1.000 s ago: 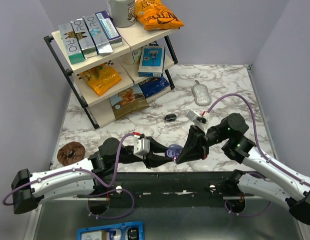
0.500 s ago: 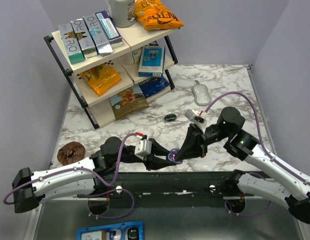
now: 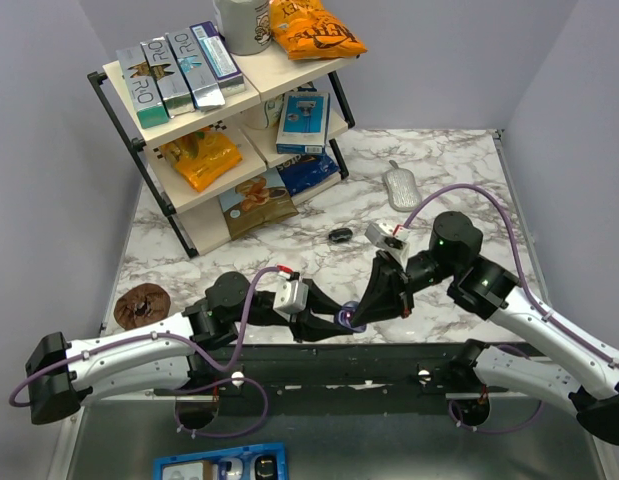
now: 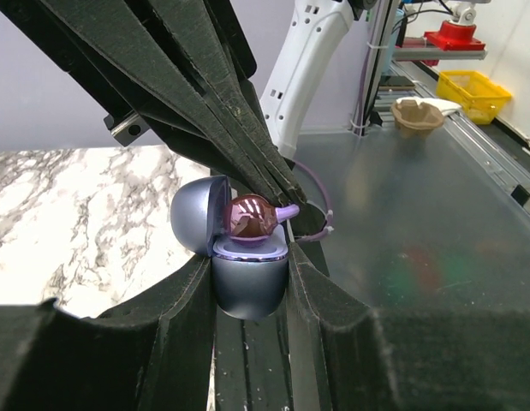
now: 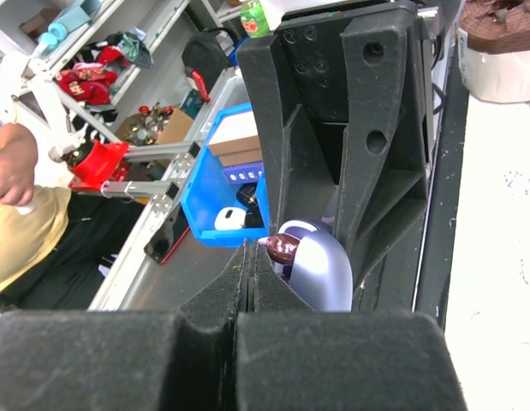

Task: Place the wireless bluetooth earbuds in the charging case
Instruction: Place the earbud in the charging case.

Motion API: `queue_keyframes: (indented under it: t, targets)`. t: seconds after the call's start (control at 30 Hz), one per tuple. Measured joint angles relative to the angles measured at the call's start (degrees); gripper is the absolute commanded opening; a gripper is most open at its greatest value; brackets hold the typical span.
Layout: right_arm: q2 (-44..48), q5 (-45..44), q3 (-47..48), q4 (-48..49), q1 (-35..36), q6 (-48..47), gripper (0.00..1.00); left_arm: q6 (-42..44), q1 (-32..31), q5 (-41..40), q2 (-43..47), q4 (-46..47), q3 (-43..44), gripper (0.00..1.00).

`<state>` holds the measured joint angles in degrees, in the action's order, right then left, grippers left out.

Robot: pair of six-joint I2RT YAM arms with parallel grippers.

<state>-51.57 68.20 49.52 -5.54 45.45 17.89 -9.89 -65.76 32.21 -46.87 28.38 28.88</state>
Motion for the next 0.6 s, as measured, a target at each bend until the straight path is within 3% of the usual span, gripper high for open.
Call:
queue_keyframes:
  t: [0.6]
  targets:
    - [-0.13,0.00,0.00,-0.37,1.22,-0.02,0.01,0.17,0.02,1.38,-1.92,-0.59,1.33,0.00]
